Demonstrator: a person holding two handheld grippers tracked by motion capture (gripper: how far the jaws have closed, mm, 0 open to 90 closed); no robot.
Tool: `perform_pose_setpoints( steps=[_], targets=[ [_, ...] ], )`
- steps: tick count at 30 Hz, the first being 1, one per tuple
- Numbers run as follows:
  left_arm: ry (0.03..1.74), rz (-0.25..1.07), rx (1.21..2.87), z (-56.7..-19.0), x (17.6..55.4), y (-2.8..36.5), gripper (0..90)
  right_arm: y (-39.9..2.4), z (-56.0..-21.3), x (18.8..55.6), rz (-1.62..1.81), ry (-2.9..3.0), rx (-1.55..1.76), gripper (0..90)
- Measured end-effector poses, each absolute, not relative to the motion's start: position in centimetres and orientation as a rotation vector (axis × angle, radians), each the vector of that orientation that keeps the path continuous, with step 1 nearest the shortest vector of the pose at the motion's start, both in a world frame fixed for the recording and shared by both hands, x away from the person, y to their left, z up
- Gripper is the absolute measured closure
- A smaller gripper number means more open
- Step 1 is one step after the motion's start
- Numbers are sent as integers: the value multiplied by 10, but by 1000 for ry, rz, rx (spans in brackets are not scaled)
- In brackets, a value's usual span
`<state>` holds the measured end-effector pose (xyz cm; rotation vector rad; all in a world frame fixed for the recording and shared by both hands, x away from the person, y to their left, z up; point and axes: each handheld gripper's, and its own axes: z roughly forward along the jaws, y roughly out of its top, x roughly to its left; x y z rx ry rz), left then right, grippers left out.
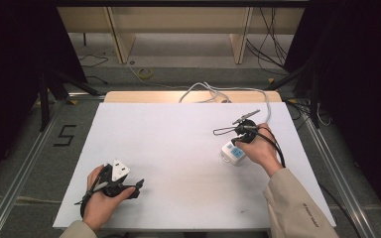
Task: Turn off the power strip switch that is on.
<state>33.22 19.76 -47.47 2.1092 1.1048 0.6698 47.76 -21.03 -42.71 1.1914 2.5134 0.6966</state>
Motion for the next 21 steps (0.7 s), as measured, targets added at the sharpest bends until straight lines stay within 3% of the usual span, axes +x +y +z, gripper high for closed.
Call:
perform_pose_setpoints(
  steps=[21],
  targets=[
    [1101, 674, 2106, -474, 332, 198, 165, -202, -433, 485, 679, 2527, 1190, 900]
  ],
)
